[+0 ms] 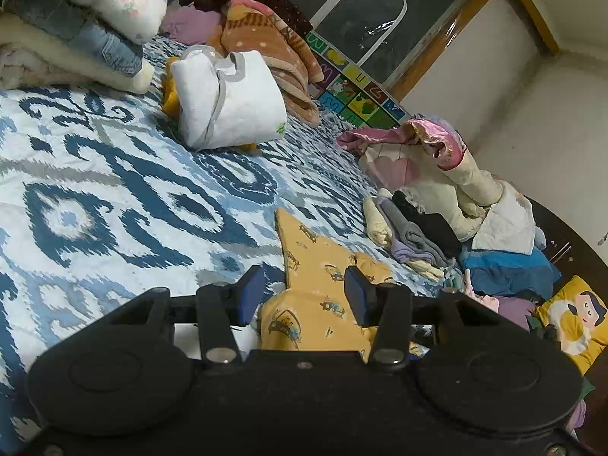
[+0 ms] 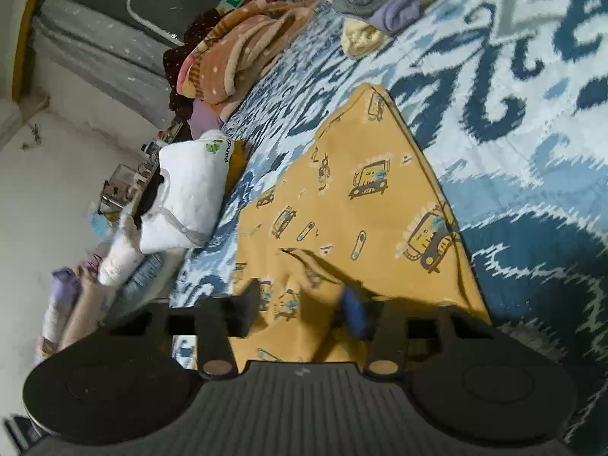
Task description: Fold clothes
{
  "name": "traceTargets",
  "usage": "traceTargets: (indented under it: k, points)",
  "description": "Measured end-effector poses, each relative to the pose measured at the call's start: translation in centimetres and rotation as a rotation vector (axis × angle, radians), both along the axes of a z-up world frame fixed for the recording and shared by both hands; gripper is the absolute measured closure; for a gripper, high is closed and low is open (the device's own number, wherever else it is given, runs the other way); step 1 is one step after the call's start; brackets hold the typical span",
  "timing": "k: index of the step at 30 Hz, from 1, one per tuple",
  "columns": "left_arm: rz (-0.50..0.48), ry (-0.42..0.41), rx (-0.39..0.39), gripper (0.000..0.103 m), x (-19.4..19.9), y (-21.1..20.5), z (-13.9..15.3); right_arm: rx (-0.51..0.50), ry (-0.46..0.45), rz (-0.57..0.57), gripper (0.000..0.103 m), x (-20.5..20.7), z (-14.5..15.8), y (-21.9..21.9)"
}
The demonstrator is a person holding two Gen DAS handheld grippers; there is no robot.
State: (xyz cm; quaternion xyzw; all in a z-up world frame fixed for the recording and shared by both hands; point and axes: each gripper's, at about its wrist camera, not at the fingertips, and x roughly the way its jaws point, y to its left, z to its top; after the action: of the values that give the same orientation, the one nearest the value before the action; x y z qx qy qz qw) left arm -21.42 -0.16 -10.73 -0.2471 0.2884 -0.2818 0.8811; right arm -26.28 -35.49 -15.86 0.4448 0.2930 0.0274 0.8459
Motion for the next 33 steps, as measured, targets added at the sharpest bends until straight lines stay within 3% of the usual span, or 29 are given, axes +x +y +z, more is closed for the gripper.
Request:
traceTargets:
  k: [1,2,6,13,19,33]
  points:
    - [-0.001,0.001,0.001,0.058,0.0,0.0,0.0,-0.027,-0.002,0.005,0.09,0.0,0.0,0.2]
    - [-0.002,0.002,0.001,0.058,0.1,-0.1,0.0,-0.061,-0.011,0.016,0.094,-0.1,0.3,0.6]
    - [-0.001,0.004,0.002,0.058,0.1,-0.1,0.0,-0.204,-0.072,0.051,0.095,-0.6,2.4,1.9]
    - [-0.004,0.013,0.005,0.058,0.3,0.0,-0.1,-0.176,-0.209,0.012,0.095,-2.0,7.4,-0.4]
    - [-0.043,0.002,0.055,0.058,0.0,-1.3,-0.1,-0.143,-0.271,-0.052,0.095,-3.6,10.5,-4.7]
    - [-0.173,-0.044,0.178,0.058,-1.2,-4.4,-0.5,-0.118,-0.288,-0.122,0.095,-6.1,10.9,-9.2]
